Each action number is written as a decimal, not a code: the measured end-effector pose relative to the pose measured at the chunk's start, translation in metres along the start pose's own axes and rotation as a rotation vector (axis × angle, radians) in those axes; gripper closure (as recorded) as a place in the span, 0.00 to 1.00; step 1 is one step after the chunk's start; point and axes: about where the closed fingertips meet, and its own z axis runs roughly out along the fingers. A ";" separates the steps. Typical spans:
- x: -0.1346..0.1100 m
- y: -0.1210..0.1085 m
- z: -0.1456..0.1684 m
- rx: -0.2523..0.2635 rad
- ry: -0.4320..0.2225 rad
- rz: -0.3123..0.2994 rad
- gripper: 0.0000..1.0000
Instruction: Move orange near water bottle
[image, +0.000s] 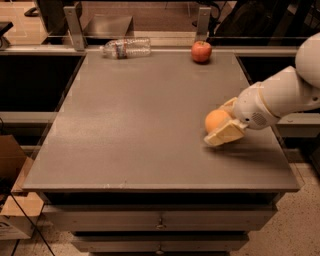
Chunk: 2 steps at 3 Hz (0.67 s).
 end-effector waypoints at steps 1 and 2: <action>-0.018 -0.004 0.002 0.002 -0.029 -0.038 0.85; -0.052 -0.030 0.008 0.032 -0.085 -0.094 1.00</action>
Offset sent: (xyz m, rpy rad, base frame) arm 0.0939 0.0559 0.0579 0.0895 -0.2177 0.0934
